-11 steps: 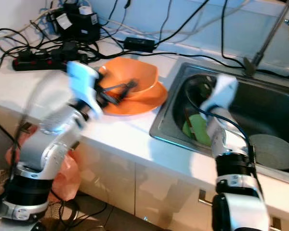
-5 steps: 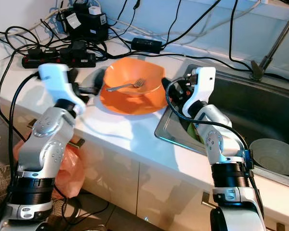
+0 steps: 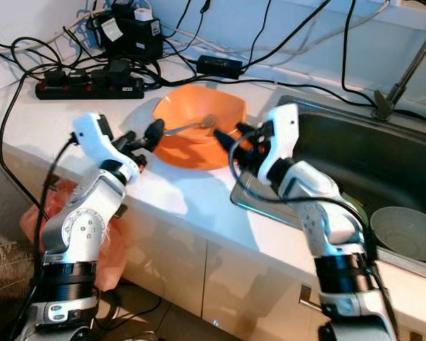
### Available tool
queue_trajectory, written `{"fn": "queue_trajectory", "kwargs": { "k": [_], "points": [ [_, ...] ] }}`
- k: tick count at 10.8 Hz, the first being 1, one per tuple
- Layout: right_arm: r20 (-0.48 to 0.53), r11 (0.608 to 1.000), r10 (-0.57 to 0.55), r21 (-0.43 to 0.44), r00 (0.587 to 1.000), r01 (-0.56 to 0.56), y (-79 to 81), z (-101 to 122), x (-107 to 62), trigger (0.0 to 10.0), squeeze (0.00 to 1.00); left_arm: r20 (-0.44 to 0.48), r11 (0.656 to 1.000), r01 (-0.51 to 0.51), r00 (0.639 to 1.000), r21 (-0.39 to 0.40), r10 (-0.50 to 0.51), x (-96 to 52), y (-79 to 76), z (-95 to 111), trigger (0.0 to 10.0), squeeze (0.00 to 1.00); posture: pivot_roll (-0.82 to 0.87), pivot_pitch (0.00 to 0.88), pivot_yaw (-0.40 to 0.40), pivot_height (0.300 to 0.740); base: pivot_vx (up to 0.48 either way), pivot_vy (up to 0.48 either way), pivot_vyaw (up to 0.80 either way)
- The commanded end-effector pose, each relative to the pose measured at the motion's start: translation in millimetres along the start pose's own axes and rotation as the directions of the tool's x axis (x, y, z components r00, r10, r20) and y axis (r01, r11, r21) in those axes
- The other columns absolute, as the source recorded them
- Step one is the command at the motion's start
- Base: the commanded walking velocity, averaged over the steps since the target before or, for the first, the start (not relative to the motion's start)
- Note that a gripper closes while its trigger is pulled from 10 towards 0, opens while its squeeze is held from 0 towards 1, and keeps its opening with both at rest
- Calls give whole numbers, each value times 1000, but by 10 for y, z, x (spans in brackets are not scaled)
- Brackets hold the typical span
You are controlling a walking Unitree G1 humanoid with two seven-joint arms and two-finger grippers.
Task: Kitchen organization
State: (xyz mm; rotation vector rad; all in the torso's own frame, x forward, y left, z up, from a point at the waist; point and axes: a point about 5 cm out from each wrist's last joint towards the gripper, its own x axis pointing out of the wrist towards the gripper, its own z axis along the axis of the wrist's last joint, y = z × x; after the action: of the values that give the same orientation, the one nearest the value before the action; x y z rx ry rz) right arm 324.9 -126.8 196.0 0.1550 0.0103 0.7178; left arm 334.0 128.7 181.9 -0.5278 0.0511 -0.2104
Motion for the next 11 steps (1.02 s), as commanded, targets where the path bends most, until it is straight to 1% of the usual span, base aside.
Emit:
{"fn": "queue_trajectory", "kwargs": {
  "k": [1,2,3,4,5,6,7,8,9,10,11],
  "points": [
    [-3,1000,23,-4,1000,-23,25,13,-21,10000,0,-23,997,58,998,-40,-59,53,-123,-8,10000,0,66,17,-47,740,0,0,0],
    [-6,1000,23,-4,1000,-23,28,13,-26,10000,0,-25,995,75,997,-60,-76,60,-153,-4,10000,0,66,19,-46,740,0,0,0],
    [-15,999,39,-1,999,-39,64,-8,-30,10000,0,-15,984,112,993,-140,-115,71,-209,14,10000,0,65,22,-45,740,0,0,0],
    [-23,999,49,-1,999,-49,84,-22,-35,10000,0,-8,980,114,993,-162,-117,69,-220,26,10000,0,64,24,-43,740,0,0,0],
    [-28,998,63,3,998,-63,105,-34,-48,10000,0,0,966,133,991,-223,-136,64,-256,53,10000,0,64,25,-43,740,0,0,0],
    [-29,998,63,3,998,-63,106,-35,-50,10000,0,-5,962,128,991,-241,-133,63,-256,47,10000,0,64,25,-43,740,0,0,0],
    [-30,998,63,4,998,-63,110,-37,-50,10000,0,-10,950,113,993,-291,-122,79,-231,38,10000,0,64,25,-43,740,0,0,0],
    [-30,998,64,5,997,-64,117,-37,-49,10000,0,2,927,118,992,-357,-126,95,-216,58,9529,0,64,25,-42,740,0,0,0],
    [-32,998,61,9,998,-60,118,-48,-47,10000,0,12,908,119,992,-401,-124,109,-192,78,2902,0,64,25,-42,740,0,0,0],
    [-32,998,60,10,998,-60,120,-51,-45,10000,0,13,895,120,992,-430,-127,115,-189,80,0,0,62,25,-41,740,0,0,0],
    [-34,998,59,12,998,-59,119,-56,-43,10000,0,2,868,134,989,-478,-151,122,-206,72,0,0,62,25,-41,740,0,0,0]
  ]
}}
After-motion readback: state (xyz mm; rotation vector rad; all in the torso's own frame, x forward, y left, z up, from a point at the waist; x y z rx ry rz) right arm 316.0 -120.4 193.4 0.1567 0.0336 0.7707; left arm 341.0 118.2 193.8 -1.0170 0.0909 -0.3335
